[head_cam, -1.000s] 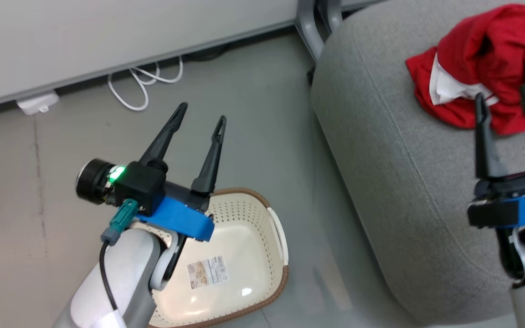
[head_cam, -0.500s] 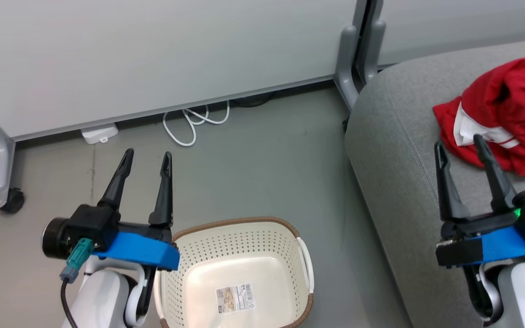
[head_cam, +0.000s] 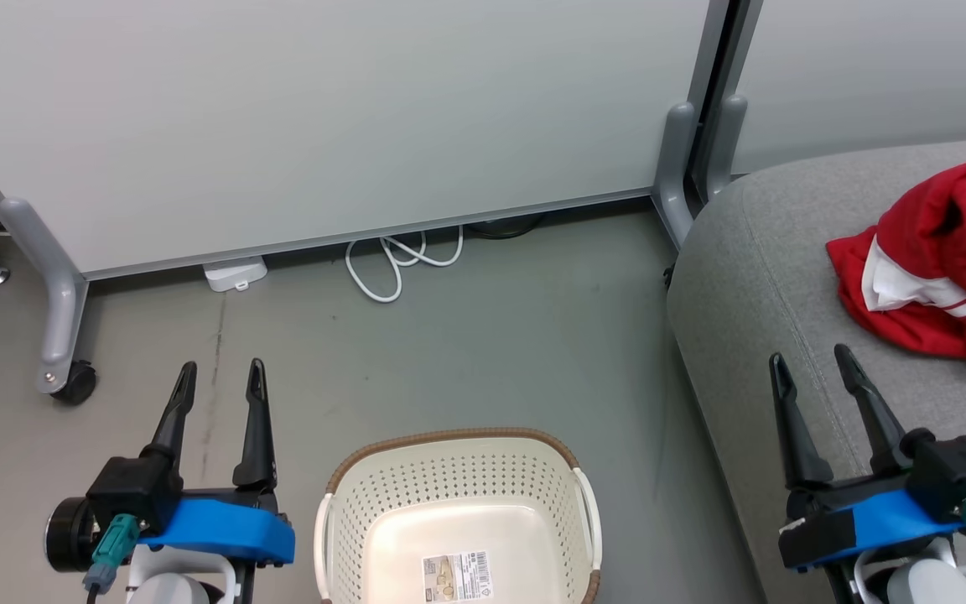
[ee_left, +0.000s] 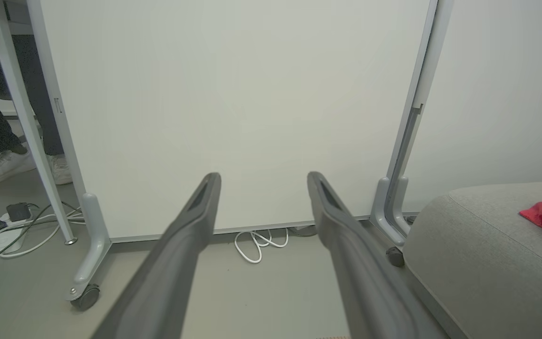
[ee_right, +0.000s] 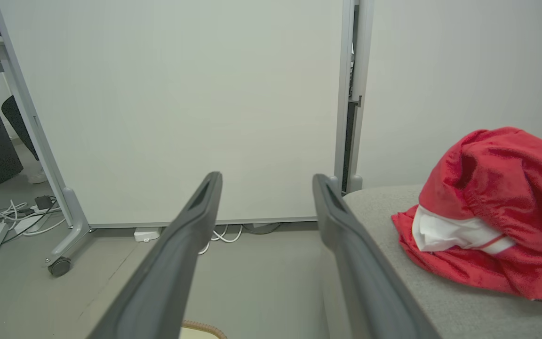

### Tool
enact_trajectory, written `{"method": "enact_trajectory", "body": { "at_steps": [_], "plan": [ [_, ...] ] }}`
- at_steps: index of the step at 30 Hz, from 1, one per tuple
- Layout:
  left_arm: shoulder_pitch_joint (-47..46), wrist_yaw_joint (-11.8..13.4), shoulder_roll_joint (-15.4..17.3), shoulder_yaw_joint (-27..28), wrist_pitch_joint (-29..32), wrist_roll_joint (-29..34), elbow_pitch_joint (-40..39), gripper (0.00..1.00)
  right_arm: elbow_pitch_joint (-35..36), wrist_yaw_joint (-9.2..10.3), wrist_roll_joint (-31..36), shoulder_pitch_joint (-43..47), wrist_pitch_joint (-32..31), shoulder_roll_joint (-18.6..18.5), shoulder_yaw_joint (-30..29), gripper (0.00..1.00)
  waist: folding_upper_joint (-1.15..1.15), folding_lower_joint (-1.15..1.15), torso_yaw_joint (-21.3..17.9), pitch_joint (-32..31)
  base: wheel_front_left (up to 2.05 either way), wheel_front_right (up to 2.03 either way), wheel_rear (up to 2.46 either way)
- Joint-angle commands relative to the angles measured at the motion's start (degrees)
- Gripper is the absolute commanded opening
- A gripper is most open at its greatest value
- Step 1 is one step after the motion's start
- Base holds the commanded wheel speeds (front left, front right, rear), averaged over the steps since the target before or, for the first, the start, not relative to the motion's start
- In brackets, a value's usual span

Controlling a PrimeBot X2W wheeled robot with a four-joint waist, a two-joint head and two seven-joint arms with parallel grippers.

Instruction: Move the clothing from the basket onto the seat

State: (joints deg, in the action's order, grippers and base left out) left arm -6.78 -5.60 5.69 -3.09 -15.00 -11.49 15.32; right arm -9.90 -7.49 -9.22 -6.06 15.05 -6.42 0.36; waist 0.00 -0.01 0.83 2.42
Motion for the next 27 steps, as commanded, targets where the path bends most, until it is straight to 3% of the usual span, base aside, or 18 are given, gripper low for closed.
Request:
{"method": "enact_trajectory", "body": {
  "at_steps": [1, 23, 24, 27],
  "plan": [
    [0.5, -0.2, -0.1, 0.4, -0.3, 0.3, -0.2, 1.0, -0.2, -0.01, 0.1, 1.0, 0.2, 0.3, -0.1, 1.0, 0.0, 0.01, 0.2, -0.2, 0.0, 0.0, 0.0],
    [3.3, -1.8, -2.7, 4.8, -0.3, 3.7, -0.7, 1.0, -1.4, -0.01, 0.1, 4.2, 0.2, 2.8, -0.6, 1.0, 0.0, 0.01, 1.9, -1.5, 0.0, 0.0, 0.0],
    [3.0, -1.5, -2.6, 4.5, 0.0, 3.5, -0.5, 0.0, -1.7, 0.0, 0.0, 3.4, 0.0, 2.6, -0.6, 0.0, 0.0, 0.01, 1.9, -1.5, 0.0, 0.0, 0.0],
    [4.0, -1.5, -2.8, 4.4, 0.4, 3.2, 1.0, 0.0, -3.1, 0.0, -0.2, 3.9, -0.3, 2.7, -0.6, 0.0, 0.0, 0.01, 1.8, -1.5, 0.0, 0.0, 0.0]
  ]
}}
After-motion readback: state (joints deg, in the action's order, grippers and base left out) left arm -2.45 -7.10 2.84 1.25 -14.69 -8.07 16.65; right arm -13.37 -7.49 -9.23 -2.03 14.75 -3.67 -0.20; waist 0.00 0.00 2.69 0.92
